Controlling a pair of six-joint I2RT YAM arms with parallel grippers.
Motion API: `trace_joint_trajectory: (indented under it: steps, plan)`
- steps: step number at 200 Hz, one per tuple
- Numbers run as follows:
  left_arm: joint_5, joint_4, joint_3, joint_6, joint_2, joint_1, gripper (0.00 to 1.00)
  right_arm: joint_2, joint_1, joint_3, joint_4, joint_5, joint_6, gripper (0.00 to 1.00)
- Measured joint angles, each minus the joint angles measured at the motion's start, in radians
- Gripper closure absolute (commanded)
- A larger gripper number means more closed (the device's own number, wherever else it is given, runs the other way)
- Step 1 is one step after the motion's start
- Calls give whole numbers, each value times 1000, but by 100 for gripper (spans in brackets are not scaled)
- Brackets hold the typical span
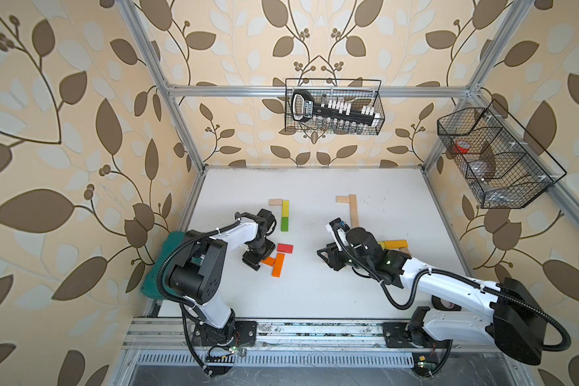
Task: Assemble a giraffe with building blocks
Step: Pick up the building block from the center of the board.
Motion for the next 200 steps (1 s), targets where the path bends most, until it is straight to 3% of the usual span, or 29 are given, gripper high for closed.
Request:
trace_joint_trajectory:
  steps: [16,58,93,145,173,200]
  plan:
    - [-7,10,3,3,4,-7,35,-2,-3,0,0,0,0,53]
    - [-33,24,10,37,14,-35,65,-2,-5,0,0,0,0,53]
    - [-53,45,-17,74,-13,-45,79,-2,-5,0,0,0,0,54]
    - [-93,-49,54,221,-71,-45,85,-5,-6,0,-17,1,0,54]
    - [-78,-76,249,362,-60,-55,87,-31,-23,0,-40,2,-3,53]
    - [-27,-66,480,509,66,-107,88,-60,-47,0,-53,5,-8,54]
